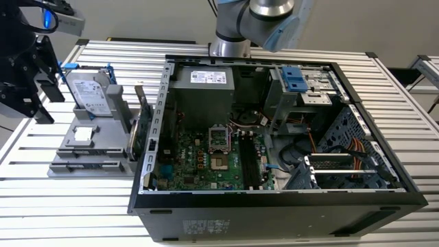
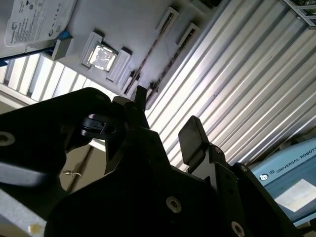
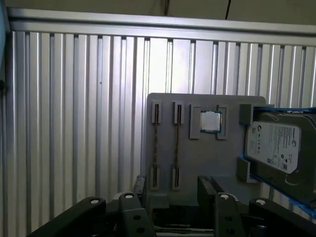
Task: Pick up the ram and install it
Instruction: 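Pick up the ram and move it above insertion slot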
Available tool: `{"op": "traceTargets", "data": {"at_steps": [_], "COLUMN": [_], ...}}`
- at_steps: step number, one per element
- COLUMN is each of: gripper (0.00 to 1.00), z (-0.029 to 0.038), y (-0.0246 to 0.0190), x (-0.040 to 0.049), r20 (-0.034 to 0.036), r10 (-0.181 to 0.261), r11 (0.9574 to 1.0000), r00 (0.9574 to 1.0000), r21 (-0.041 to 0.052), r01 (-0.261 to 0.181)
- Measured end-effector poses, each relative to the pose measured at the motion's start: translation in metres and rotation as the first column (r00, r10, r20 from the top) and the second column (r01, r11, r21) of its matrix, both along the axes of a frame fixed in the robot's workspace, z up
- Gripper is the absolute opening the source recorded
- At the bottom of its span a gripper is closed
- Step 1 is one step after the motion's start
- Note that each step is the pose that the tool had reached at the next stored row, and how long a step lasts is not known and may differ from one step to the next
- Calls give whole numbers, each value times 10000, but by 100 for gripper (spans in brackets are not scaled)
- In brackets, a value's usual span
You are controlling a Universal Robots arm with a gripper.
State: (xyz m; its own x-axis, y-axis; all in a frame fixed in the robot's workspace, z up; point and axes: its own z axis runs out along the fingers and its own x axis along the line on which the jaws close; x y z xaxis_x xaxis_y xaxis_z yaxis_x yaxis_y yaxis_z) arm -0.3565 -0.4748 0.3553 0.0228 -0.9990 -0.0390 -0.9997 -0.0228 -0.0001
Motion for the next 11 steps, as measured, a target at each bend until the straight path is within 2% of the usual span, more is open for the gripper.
{"op": "traceTargets", "data": {"at_steps": [5,11], "gripper": [0,0], "z": [-24,-60], "y": [-31,-38], "x": [0,-1], "r20": [1,-1], "r10": [-2,-2], "r11": [10000,10000], "r00": [10000,10000], "r21": [1,-1], "r01": [2,2]}}
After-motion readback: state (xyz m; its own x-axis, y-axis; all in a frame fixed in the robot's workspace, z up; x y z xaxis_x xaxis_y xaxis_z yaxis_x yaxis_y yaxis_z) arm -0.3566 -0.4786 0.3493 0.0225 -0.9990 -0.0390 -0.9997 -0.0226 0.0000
